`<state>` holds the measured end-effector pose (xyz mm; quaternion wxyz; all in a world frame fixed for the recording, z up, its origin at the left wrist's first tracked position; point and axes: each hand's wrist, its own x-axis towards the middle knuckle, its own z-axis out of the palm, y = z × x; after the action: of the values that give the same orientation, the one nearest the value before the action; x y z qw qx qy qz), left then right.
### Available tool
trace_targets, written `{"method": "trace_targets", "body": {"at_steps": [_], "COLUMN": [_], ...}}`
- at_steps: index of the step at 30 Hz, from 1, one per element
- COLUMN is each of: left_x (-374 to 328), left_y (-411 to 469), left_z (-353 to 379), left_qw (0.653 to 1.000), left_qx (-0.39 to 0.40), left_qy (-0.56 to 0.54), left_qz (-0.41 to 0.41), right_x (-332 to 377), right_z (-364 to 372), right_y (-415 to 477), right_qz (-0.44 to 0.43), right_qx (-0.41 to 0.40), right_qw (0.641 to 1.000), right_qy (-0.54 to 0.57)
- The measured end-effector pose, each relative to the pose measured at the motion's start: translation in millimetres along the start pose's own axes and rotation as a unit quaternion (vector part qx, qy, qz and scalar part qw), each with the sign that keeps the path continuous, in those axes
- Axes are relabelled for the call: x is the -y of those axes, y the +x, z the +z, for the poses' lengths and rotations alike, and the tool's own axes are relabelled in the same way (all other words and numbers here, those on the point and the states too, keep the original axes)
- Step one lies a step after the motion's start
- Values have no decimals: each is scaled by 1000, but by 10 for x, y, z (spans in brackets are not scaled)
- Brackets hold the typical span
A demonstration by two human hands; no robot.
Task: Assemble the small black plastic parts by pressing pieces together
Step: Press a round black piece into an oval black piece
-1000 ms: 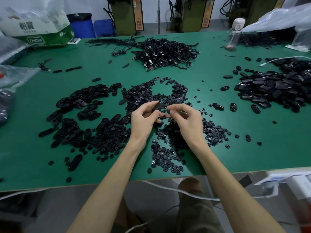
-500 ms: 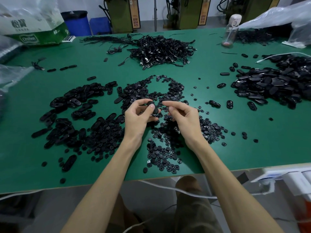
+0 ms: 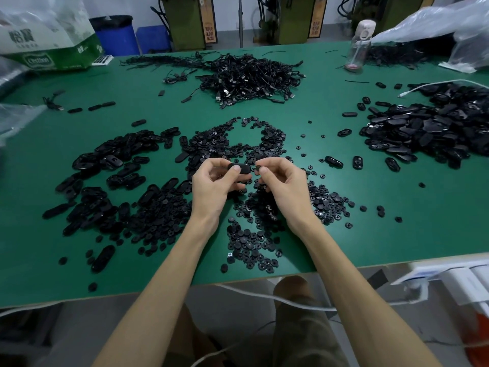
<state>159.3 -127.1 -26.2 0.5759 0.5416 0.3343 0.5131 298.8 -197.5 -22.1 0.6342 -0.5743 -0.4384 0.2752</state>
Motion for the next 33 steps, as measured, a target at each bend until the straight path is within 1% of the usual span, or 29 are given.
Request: {"method": "trace_targets", "body": {"at_steps": [3, 8, 11, 14, 20, 26, 30, 33], "left_x": [6, 13, 18, 19, 21, 29, 25, 15], "left_y": [-6, 6, -1, 4, -3, 0, -17, -28], "left_z": [2, -10, -4, -7, -3, -4, 14, 24], "left_qw": [1000, 1000, 1000, 1000, 999, 999, 997, 996], "left_qx": [0, 16, 21, 14, 26, 24, 45, 66], "left_qy": [-5, 8, 17, 14, 26, 45, 62, 64], "left_qz": [-2, 3, 2, -3, 1, 7, 14, 19], "right_x": [11, 8, -9, -23, -18, -20, -4, -1], "right_z": [-5, -7, 4, 3, 1, -8, 8, 18], "right_y": [-3, -3, 5, 11, 3, 5, -11, -21], "right_qz": [1, -17, -15, -4, 1, -18, -23, -24], "right_qx": [0, 15, 8, 0, -9, -4, -9, -33], "right_qw": [1000, 1000, 1000, 1000, 999, 1000, 999, 998], "right_qy": [22, -5, -15, 8, 47, -13, -35, -50]}}
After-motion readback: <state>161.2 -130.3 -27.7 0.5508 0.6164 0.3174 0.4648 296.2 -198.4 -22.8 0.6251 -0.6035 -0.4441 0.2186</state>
